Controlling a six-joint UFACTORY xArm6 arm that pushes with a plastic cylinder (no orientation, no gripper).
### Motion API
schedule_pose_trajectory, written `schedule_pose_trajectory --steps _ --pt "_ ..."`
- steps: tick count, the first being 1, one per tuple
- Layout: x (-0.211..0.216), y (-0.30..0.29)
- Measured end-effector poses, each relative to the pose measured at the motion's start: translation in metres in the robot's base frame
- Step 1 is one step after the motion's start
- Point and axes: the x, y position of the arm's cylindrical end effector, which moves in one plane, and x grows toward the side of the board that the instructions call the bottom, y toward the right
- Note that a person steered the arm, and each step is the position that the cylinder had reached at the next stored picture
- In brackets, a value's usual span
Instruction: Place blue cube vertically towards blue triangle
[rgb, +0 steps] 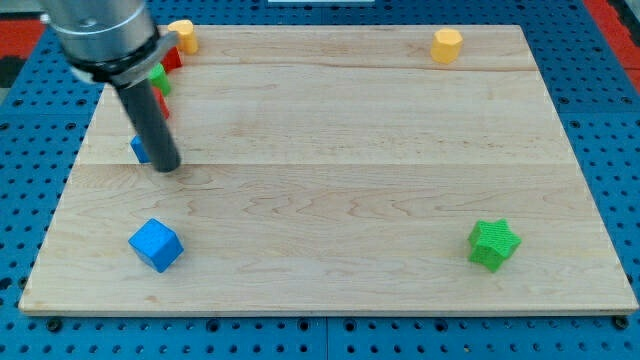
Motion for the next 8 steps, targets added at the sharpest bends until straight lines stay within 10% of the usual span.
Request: schedule_pose_trajectory --steps 3,6,8 --pt "0.007 0.008" --pt "0.143 0.014" --pt "0.081 -0.051"
